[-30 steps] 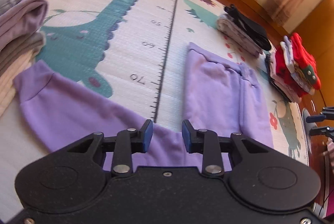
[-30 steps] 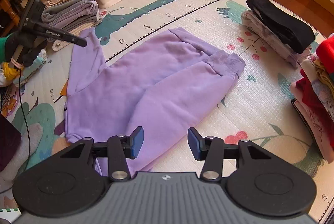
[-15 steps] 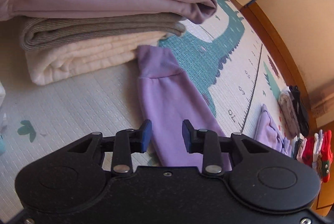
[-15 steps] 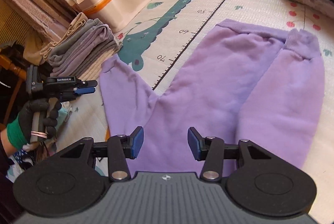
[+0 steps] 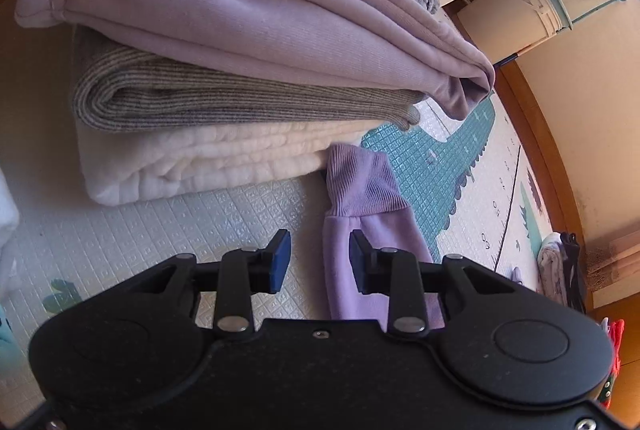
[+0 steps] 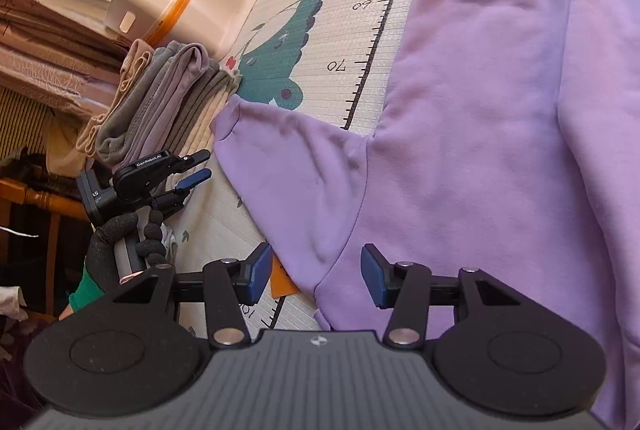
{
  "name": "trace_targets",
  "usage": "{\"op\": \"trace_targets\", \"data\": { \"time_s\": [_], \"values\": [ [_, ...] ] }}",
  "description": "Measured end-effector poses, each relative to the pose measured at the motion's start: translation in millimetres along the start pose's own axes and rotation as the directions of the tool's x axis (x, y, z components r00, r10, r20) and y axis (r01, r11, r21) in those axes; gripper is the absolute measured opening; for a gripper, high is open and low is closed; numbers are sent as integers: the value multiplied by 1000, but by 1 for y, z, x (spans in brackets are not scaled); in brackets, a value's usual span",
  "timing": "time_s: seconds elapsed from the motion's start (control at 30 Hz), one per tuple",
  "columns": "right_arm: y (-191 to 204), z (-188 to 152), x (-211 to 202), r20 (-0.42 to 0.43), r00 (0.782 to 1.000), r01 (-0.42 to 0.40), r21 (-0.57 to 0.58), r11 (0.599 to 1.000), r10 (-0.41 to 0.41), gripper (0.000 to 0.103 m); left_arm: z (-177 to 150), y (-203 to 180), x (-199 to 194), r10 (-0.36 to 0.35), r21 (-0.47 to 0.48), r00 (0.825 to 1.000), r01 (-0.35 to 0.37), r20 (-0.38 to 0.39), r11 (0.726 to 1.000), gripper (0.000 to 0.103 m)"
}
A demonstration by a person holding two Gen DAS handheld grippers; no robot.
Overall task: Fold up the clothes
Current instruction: 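Grasp the ribbed lilac sleeve cuff with the left gripper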
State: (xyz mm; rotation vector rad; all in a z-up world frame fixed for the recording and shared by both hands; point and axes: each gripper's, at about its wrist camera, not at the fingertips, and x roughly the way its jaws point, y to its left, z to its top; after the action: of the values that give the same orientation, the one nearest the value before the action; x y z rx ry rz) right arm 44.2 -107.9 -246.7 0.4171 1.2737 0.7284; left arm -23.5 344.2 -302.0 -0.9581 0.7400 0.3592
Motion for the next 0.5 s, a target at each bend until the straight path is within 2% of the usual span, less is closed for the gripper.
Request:
{"op": "trace_targets", "data": {
  "time_s": [0.13, 0.33, 0.5],
  "values": [
    [-5, -9, -2, -5, 1000, 28, 29, 999, -28, 55, 1, 0, 6, -19, -7, 1000, 19, -5, 1000, 31],
    [-21, -22, -9, -19, 1000, 27, 132, 991, -24, 59, 2, -2, 12, -36, -4, 999, 36, 1, 999, 32],
    [-18, -32, -11, -35, 999, 30, 138, 990, -26, 59, 0, -4, 17, -41, -12, 999, 41, 4, 999, 32]
  ]
}}
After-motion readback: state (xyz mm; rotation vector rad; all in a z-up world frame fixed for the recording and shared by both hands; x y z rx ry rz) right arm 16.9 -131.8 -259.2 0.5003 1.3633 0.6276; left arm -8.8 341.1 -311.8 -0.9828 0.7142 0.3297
